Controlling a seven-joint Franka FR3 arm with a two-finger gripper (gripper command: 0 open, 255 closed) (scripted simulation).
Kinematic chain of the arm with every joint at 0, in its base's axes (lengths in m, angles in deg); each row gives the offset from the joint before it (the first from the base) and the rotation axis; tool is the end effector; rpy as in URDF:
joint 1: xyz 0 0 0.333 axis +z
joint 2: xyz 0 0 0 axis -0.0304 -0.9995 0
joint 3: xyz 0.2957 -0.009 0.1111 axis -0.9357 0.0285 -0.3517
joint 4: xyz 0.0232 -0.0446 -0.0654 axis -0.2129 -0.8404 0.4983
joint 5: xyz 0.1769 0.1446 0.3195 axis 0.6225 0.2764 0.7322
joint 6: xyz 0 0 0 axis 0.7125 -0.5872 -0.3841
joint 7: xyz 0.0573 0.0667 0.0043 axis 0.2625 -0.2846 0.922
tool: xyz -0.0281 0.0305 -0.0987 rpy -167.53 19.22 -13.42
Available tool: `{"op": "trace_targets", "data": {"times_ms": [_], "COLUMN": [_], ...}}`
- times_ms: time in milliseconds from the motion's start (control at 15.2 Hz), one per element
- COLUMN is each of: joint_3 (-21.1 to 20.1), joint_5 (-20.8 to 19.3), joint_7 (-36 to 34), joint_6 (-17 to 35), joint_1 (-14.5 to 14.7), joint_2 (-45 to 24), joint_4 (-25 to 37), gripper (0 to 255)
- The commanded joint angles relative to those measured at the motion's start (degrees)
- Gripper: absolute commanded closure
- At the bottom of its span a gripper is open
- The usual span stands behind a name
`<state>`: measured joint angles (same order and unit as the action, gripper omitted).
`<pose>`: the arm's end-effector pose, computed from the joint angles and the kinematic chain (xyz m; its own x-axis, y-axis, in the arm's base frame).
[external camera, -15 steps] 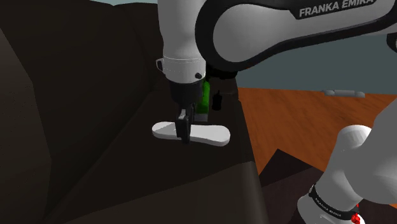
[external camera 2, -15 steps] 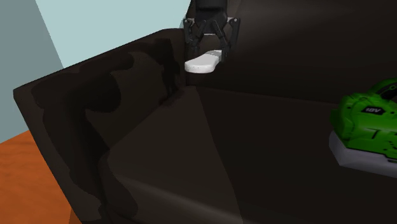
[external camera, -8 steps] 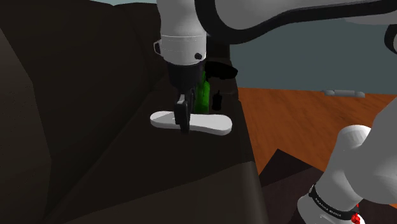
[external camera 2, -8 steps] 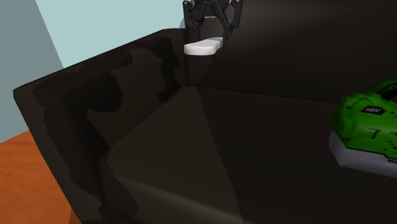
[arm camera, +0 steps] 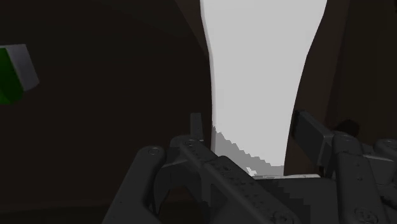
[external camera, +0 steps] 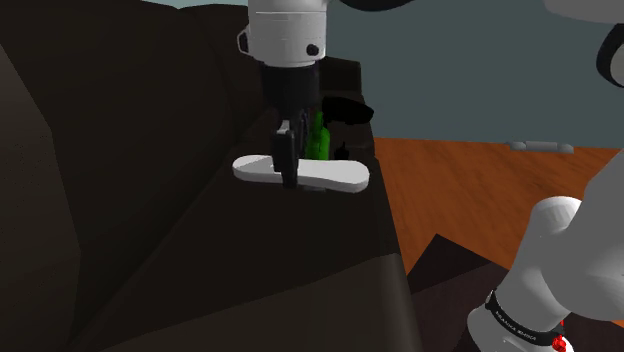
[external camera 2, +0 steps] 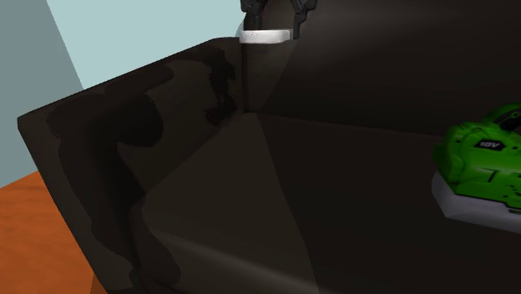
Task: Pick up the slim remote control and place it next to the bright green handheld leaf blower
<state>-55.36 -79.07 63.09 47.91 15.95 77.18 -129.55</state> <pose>0.3954 0.3263 0.6399 0.8201 0.5722 -0.0039 0.5722 -0.8200 0.0136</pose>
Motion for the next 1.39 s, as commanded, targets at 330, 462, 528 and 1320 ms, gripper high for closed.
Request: {"op": "trace_targets", "data": {"times_ms": [330, 462, 528, 1320], "joint_3": [5.8, 7.8, 8.8, 20.6], "joint_5": [1.1, 1.0, 0.9, -2.2], "joint_7": [9.2, 12.2, 13.7, 31.0], "joint_6": [-0.2, -0.2, -0.2, -0.1], "joint_1": [-3.2, -4.1, -4.6, -10.4], "joint_2": [6.2, 7.9, 8.6, 12.1], "joint_4": [-5.9, -7.6, -8.3, -12.2], "gripper": [255, 255, 255, 255]}}
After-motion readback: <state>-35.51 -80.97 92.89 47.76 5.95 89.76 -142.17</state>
